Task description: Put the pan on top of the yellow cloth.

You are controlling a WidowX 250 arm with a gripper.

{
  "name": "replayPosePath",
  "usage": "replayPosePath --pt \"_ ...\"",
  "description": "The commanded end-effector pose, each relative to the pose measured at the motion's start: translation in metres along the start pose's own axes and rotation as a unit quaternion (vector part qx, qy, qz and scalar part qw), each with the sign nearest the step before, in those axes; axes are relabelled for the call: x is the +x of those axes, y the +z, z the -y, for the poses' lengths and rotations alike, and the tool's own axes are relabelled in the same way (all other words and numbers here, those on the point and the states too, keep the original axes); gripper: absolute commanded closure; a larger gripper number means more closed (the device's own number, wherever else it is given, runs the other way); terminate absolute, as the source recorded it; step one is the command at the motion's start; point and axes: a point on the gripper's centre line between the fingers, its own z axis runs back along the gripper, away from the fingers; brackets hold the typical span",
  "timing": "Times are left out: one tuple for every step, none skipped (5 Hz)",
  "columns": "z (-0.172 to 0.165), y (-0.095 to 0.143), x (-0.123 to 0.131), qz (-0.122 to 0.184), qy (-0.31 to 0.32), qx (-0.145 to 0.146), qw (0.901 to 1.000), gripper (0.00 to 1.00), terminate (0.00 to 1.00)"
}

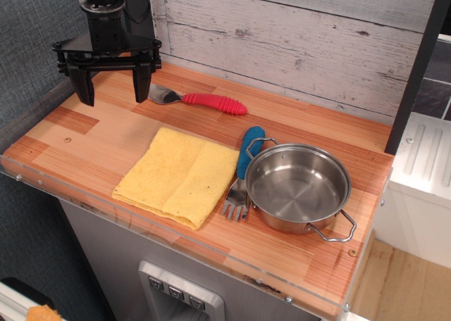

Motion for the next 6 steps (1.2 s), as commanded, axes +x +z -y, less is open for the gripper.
replayPosePath --pt "0.0 0.0 0.0 0.0 0.0 0.0 1.0 0.0 0.0" --pt "0.017 0.015 -0.014 0.015 0.021 -0.005 0.9997 0.0 0.0" --pt "0.034 0.03 -0.033 0.016 0.056 0.002 0.9983 0.0 0.0" --pt "0.054 0.042 -0.057 0.02 0.108 -0.011 0.9939 0.0 0.0" --pt "0.08 0.052 -0.088 0.006 0.162 -0.026 0.9864 0.0 0.0" --pt "0.099 0.052 -0.112 -0.011 0.199 -0.046 0.9789 0.0 0.0"
